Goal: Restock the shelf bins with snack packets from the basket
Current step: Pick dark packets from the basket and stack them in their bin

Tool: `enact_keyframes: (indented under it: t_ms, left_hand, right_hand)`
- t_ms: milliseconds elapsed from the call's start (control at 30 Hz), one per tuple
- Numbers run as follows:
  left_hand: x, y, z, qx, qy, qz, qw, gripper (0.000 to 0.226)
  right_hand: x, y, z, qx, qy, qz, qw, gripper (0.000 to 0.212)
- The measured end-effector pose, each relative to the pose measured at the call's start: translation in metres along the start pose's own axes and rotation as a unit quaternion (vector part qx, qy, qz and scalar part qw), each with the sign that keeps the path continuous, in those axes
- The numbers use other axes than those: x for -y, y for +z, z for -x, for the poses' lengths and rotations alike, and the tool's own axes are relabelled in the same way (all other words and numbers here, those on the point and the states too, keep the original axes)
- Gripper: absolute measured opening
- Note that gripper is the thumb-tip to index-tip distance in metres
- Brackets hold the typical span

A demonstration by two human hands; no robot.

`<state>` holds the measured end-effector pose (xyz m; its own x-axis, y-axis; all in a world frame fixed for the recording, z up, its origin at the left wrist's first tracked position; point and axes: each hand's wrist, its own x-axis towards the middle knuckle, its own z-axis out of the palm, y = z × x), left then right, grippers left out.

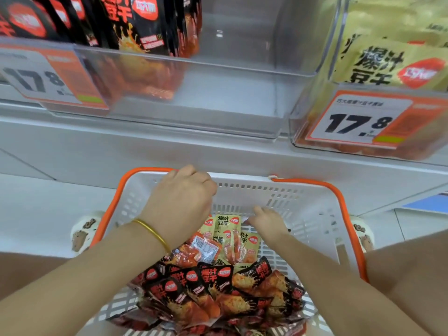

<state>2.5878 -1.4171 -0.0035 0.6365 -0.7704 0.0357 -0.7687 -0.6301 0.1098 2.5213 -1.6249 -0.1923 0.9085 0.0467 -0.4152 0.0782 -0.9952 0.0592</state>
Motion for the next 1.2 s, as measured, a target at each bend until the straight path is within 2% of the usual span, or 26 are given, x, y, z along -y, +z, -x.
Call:
enact_keyframes:
  t_ms: [67, 134, 200, 267, 367, 434, 467, 534, 634, 734, 801, 868, 968, 1035, 1102, 1202]
  left_hand:
    - [-0.004, -0.006, -0.001, 0.049, -0.020, 0.002, 0.999, 0.019]
    - [-0.003, -0.009, -0.002, 0.085, -0.055, 0.004, 0.995, 0.029]
    - [0.000, -0.014, -0.004, 0.111, -0.107, 0.039, 0.987, 0.035]
    - [0.008, -0.021, -0.007, 0.121, -0.153, 0.100, 0.976, 0.040]
    - [0.022, -0.039, -0.009, 0.135, -0.205, 0.208, 0.947, 0.041]
    - [0.028, -0.054, -0.009, 0.124, -0.192, 0.253, 0.940, 0.026]
    - [0.030, -0.063, -0.008, 0.110, -0.178, 0.276, 0.938, 0.018]
    - [0.034, -0.081, -0.004, 0.059, -0.152, 0.318, 0.934, 0.012]
    - [0.037, -0.106, 0.001, -0.046, -0.120, 0.343, 0.931, 0.013]
    - [0.039, -0.121, 0.005, -0.120, -0.102, 0.356, 0.921, 0.013]
    - [0.040, -0.126, 0.007, -0.161, -0.105, 0.390, 0.900, 0.013]
    - [0.041, -0.129, 0.009, -0.200, -0.122, 0.442, 0.866, 0.017]
    - [0.045, -0.131, 0.010, -0.230, -0.143, 0.497, 0.824, 0.022]
    - [0.048, -0.134, 0.011, -0.219, -0.145, 0.542, 0.798, 0.023]
    - [0.050, -0.138, 0.013, -0.191, -0.135, 0.580, 0.781, 0.035]
    - [0.045, -0.143, 0.013, -0.161, -0.107, 0.620, 0.760, 0.048]
  right_hand:
    - [0.004, -0.019, 0.004, -0.036, -0.020, -0.066, 0.997, 0.031]
    - [0.014, -0.048, 0.009, -0.096, -0.043, -0.176, 0.979, 0.019]
    - [0.029, -0.086, 0.017, -0.145, -0.071, -0.302, 0.939, 0.030]
    - [0.043, -0.122, 0.029, -0.192, -0.064, -0.435, 0.877, 0.041]
    - [0.055, -0.162, 0.051, -0.207, -0.045, -0.606, 0.767, 0.039]
    - [0.058, -0.181, 0.064, -0.202, -0.041, -0.689, 0.695, 0.034]
    - [0.059, -0.189, 0.069, -0.200, -0.036, -0.712, 0.672, 0.032]
    - [0.059, -0.208, 0.080, -0.179, -0.029, -0.727, 0.662, 0.032]
    - [0.061, -0.239, 0.092, -0.135, -0.049, -0.708, 0.691, 0.030]
    - [0.064, -0.268, 0.100, -0.141, -0.068, -0.680, 0.717, 0.032]
    - [0.065, -0.283, 0.101, -0.141, -0.067, -0.674, 0.722, 0.031]
    - [0.066, -0.290, 0.103, -0.136, -0.067, -0.691, 0.707, 0.029]
    - [0.067, -0.294, 0.104, -0.195, -0.053, -0.711, 0.673, 0.028]
    - [0.065, -0.303, 0.106, -0.255, -0.038, -0.728, 0.635, 0.025]
    - [0.062, -0.316, 0.104, -0.311, -0.024, -0.737, 0.600, 0.023]
    - [0.060, -0.340, 0.095, -0.376, 0.008, -0.722, 0.581, 0.029]
